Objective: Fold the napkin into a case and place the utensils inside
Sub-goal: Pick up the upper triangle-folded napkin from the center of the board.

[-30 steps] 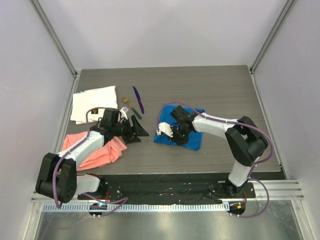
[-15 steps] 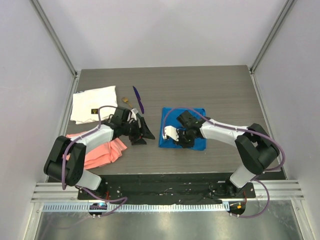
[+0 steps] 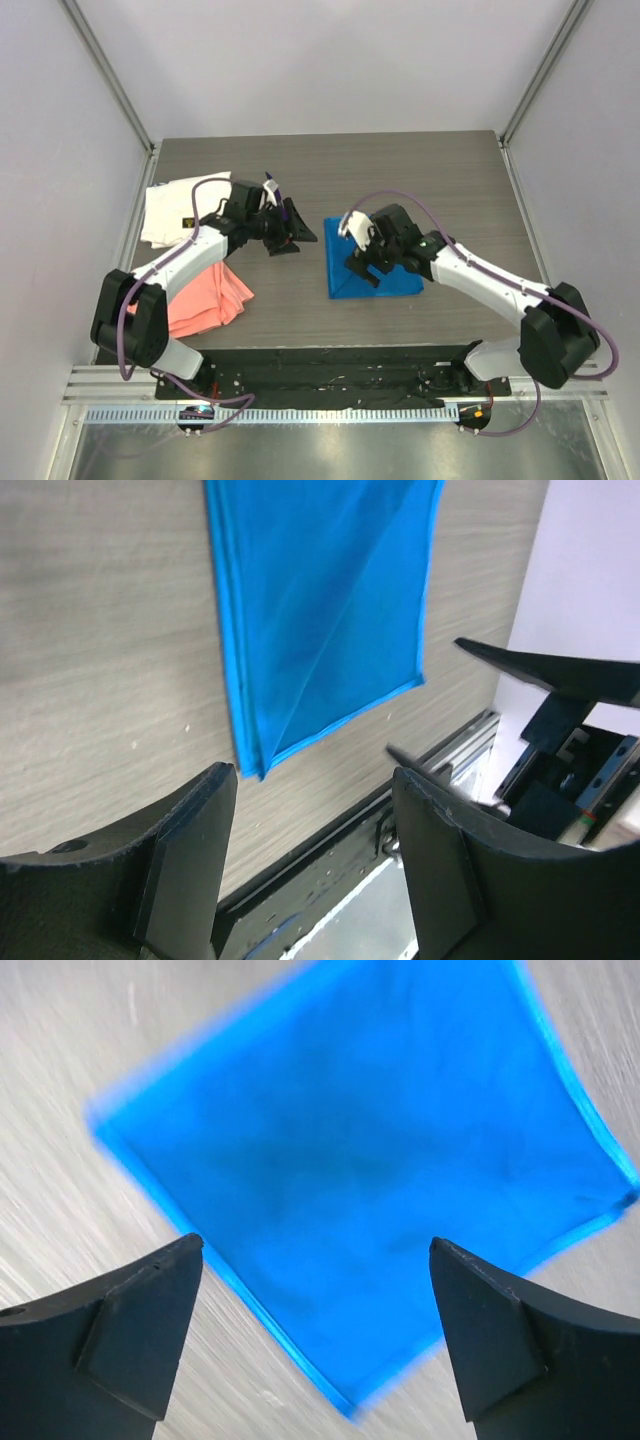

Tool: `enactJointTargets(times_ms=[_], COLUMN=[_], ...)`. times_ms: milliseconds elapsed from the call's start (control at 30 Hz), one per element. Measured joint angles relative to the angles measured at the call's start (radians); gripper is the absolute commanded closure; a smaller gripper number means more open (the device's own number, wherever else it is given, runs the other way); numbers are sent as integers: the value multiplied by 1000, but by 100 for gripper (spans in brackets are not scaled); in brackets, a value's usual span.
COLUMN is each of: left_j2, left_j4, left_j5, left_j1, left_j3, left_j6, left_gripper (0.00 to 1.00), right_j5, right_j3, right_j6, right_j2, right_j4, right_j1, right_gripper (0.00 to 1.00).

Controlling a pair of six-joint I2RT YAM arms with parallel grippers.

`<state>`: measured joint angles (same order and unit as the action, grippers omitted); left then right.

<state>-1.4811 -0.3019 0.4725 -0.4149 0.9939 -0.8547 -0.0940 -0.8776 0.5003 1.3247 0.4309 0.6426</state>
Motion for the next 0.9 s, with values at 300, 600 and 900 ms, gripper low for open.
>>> enactJointTargets(times_ms=[300, 600, 900], left_j2=[-37, -17, 52], left_j4=[-92, -189, -211], left_j5=[-45, -167, -177], left_j1=[78, 187, 195], left_j3=[87, 98, 97], left_j6=[-2, -41, -52], left_gripper=[34, 34, 34], right_j5=[232, 488, 596], right_j3=[-315, -436, -536], right_j6=[-774, -1268, -1375], right_j2=[261, 401, 568], right_j4=[69, 255, 369], right_j1=[179, 378, 465], right_gripper=[1, 37, 45])
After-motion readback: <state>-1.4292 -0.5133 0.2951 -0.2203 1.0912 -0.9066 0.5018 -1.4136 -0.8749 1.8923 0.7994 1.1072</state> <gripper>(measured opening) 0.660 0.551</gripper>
